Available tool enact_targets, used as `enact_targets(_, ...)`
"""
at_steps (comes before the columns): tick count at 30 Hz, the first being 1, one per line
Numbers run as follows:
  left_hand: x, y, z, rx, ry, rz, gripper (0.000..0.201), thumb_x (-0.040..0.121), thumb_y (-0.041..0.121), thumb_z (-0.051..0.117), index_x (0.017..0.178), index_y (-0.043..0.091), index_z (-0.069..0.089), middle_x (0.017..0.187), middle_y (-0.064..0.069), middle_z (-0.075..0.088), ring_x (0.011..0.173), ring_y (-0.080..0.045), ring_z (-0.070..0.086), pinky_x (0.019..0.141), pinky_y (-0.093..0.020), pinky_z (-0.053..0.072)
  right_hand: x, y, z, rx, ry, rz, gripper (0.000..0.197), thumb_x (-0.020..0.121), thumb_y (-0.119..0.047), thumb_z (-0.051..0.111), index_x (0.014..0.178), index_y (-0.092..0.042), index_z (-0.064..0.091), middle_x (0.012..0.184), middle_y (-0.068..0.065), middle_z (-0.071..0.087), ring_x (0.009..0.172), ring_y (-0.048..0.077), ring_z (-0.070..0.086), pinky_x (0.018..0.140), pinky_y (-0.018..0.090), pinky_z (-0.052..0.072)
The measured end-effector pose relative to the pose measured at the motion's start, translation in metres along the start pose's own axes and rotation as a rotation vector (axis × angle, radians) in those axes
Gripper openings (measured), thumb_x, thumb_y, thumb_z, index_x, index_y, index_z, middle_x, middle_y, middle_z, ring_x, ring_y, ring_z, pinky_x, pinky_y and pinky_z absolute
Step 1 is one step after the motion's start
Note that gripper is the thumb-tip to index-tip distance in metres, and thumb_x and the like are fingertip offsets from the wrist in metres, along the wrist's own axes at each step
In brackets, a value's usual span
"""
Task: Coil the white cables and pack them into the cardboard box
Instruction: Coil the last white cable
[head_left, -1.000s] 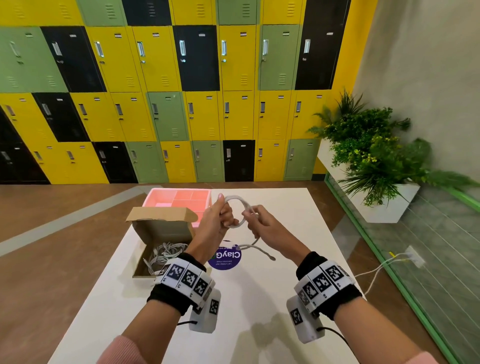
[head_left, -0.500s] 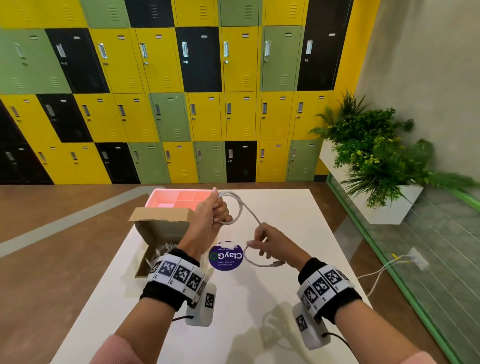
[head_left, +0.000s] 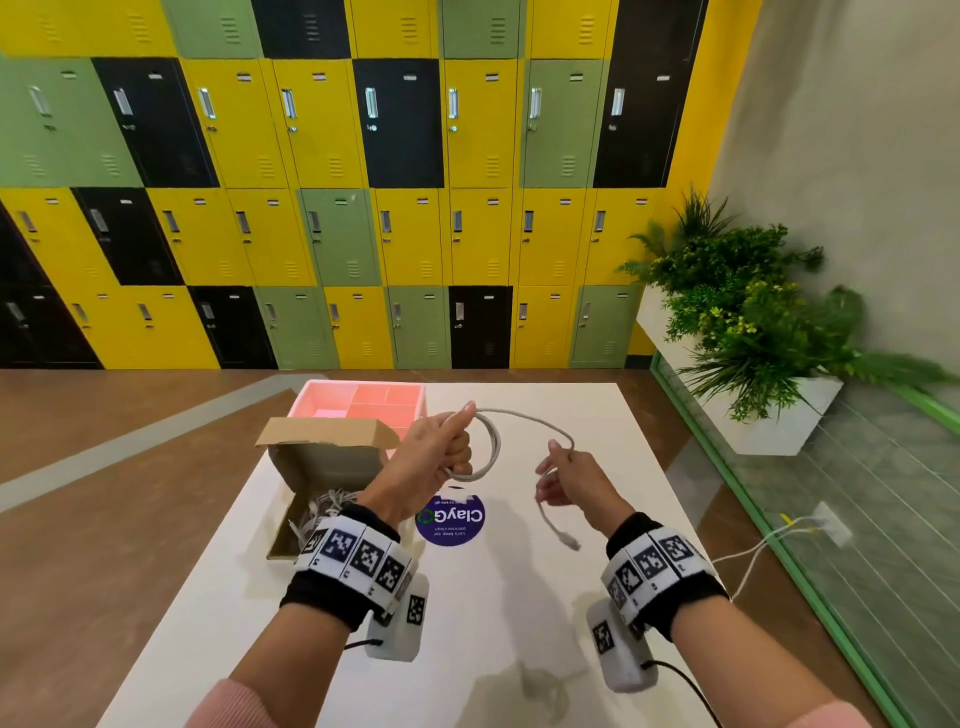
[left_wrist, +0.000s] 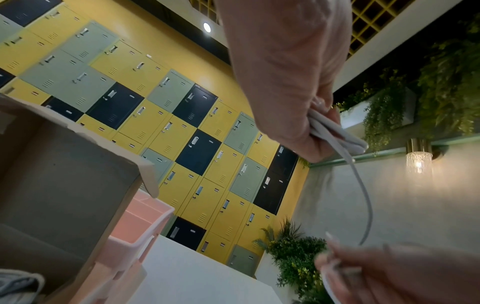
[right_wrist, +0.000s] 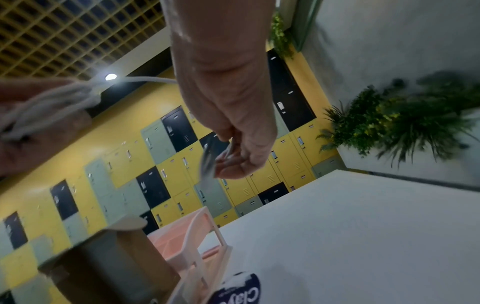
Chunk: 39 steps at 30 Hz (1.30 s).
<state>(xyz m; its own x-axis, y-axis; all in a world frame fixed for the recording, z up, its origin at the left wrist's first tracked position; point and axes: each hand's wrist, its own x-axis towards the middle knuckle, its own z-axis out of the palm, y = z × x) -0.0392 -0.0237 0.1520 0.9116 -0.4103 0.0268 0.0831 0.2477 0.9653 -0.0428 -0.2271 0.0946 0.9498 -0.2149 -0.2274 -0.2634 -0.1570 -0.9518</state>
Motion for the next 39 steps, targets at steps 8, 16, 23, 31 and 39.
enact_targets(8, -0.005, -0.01, 0.003, -0.001, -0.068, -0.05, 0.039, 0.095, 0.034, 0.045, 0.059, 0.021, 0.04, 0.052, 0.007, 0.026, 0.045, -0.007, 0.025, 0.048, -0.02, 0.029, -0.008, -0.035, -0.006, 0.412, 0.007, -0.19, 0.018, 0.093, -0.013, 0.057, 0.107, -0.001, 0.057, 0.094, 0.012, 0.07, 0.087, 0.019, 0.069, 0.087, 0.035, 0.051)
enact_targets(16, -0.003, -0.013, 0.002, -0.007, -0.103, -0.074, 0.043, 0.095, 0.037, 0.046, 0.056, 0.023, 0.034, 0.05, 0.008, 0.023, 0.045, -0.008, 0.02, 0.048, -0.021, 0.028, -0.014, -0.064, 0.006, 0.773, -0.035, -0.128, 0.008, 0.093, 0.001, 0.052, 0.088, 0.003, 0.058, 0.071, 0.013, 0.068, 0.063, 0.017, 0.069, 0.073, 0.034, 0.059)
enact_targets(23, -0.002, -0.011, 0.002, 0.035, -0.076, -0.034, 0.047, 0.098, 0.035, 0.041, 0.052, 0.027, 0.041, 0.05, 0.008, 0.024, 0.046, -0.008, 0.02, 0.049, -0.022, 0.026, -0.027, -0.072, 0.012, 0.509, -0.242, 0.08, 0.012, 0.092, 0.002, 0.053, 0.082, 0.002, 0.06, 0.064, 0.01, 0.061, 0.056, 0.012, 0.061, 0.062, 0.027, 0.06)
enact_targets(31, -0.004, -0.012, 0.002, 0.132, 0.005, 0.055, 0.049, 0.099, 0.035, 0.041, 0.051, 0.028, 0.048, 0.055, 0.007, 0.023, 0.052, -0.01, 0.018, 0.056, -0.031, 0.013, -0.036, -0.065, 0.012, 0.133, -0.531, 0.155, 0.037, 0.088, -0.047, 0.056, 0.089, -0.013, 0.068, 0.095, 0.003, 0.059, 0.094, 0.018, 0.047, 0.081, 0.034, 0.05)
enact_targets(39, -0.003, -0.013, -0.001, 0.195, 0.039, 0.125, 0.038, 0.091, 0.044, 0.048, 0.057, 0.027, 0.042, 0.054, 0.006, 0.024, 0.049, -0.01, 0.02, 0.05, -0.024, 0.02, -0.044, -0.065, 0.018, 0.128, -0.641, 0.176, 0.002, 0.085, -0.007, 0.067, 0.084, -0.008, 0.067, 0.086, 0.006, 0.065, 0.082, 0.015, 0.059, 0.094, 0.039, 0.05)
